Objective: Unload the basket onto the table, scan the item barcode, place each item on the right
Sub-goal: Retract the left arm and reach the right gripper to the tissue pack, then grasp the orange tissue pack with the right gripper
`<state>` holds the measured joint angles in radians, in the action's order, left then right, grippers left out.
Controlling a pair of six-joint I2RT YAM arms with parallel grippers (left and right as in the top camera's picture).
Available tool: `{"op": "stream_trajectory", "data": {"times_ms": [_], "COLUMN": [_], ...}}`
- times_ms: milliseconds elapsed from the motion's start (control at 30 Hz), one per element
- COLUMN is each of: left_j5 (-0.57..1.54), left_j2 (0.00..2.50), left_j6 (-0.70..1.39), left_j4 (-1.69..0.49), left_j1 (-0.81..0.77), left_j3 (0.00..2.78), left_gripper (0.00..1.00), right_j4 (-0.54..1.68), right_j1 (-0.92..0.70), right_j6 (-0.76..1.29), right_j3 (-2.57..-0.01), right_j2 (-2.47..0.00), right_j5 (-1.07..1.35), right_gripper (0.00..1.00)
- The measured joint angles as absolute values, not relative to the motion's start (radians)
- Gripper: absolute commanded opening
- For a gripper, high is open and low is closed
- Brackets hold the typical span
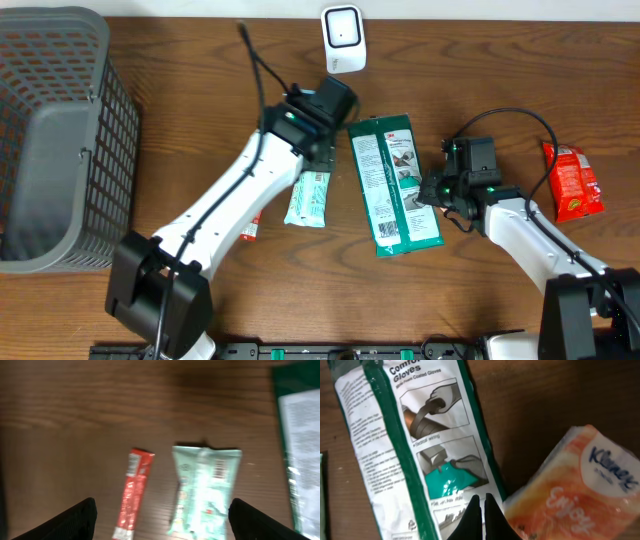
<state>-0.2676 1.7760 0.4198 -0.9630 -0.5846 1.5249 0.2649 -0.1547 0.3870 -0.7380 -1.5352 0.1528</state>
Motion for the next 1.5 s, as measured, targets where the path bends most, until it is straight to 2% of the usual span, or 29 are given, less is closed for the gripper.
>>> {"op": "stream_trajectory", "data": {"times_ms": [233,567,733,933,1133,1200,1500], "left_j5": [-0.268,-0.268,-0.268,-0.268,-0.268,-0.268,-0.268], "left_j2": [1.776,1.777,1.777,1.777,1.777,1.777,1.777], "left_j6": [0.433,0.442,0.442,0.442,0.442,0.442,0.442], "left_j4": [-0.988,-0.987,-0.987,-0.987,-0.987,-0.987,-0.987], "left_j1": [-0.468,-0.467,-0.467,-0.467,-0.467,-0.467,-0.467], "left_j3": [1.512,1.511,1.511,1.511,1.511,1.511,1.511], "left_gripper": [0.85,0.85,0.85,0.85,0.85,0.86,0.86], "right_j4": [0.253,0.341,0.338,0.334,0.382,0.385,0.4], "right_j1": [-0.155,-0.154,-0.154,-0.154,-0.154,-0.154,-0.152], "right_j6": [0.394,0.406,0.404,0.382,0.353,0.339,0.309], "right_j3": [-0.738,-0.737,-0.737,-0.737,-0.737,-0.737,-0.737], "right_j2": [-1.549,-1.549,-1.549,-1.549,-1.549,-1.549,-1.549], "right_j5": [0.084,-0.052,-0.08,-0.108,-0.253,-0.308,-0.39], "right_gripper": [0.01,0.06,0.01,0.01,0.01,0.05,0.06]}}
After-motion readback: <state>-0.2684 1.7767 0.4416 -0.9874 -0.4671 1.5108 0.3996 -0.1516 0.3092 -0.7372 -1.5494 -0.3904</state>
